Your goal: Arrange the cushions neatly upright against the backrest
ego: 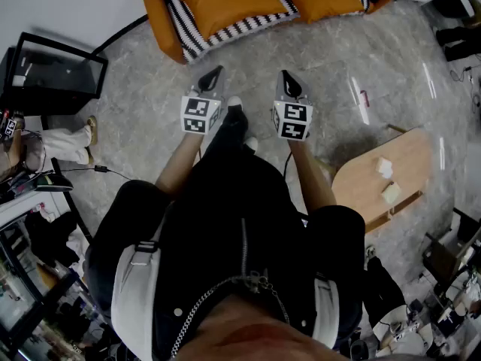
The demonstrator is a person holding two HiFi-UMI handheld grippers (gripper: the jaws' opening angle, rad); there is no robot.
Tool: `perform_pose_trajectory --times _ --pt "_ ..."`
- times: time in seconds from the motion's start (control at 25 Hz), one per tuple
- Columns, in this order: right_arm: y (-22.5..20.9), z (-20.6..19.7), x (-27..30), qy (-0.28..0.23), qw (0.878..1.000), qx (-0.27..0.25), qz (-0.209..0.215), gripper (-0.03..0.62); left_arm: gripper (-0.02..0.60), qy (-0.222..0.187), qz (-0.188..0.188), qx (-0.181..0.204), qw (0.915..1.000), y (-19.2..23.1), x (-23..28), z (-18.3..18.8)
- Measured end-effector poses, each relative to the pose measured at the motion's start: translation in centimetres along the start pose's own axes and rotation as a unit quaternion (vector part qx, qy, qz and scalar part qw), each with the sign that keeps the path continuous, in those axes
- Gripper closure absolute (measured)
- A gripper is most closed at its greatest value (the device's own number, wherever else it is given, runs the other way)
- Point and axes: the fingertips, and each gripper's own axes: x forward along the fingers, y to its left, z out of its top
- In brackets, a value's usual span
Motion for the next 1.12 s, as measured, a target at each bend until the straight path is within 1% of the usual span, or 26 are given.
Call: perform_pose_trajectory --times 0.24,0.48,0.6,0.84,1.12 --pt "0.6 1.5 1.8 -0.014 1.0 0.024 0.002 0.591 0.572 0.007 -0.006 -0.003 1.0 2.2 1.3 0.0" --pt "-0.4 2.1 5.3 0.001 1.0 0.025 -0.001 0.591 0.572 0.023 -0.01 -0.01 0.9996 4.5 4.5 -0.2" --pt "-1.0 2.9 7.7 0.005 1.0 0.025 0.003 0.591 0.572 0.022 -0.014 -0.015 0.9995 5.6 6.6 0.4" --pt "-2.1 7.1 13.1 0.004 1.0 0.017 0.006 0.591 0.572 0.034 -0.023 -0.007 0.9991 9.2 11.4 1.5" --pt "-3.5 11.2 18.6 0.002 1.0 0.011 -0.007 0.591 0.572 0.035 -0.041 0.005 0.9985 13.2 16.2 3.9"
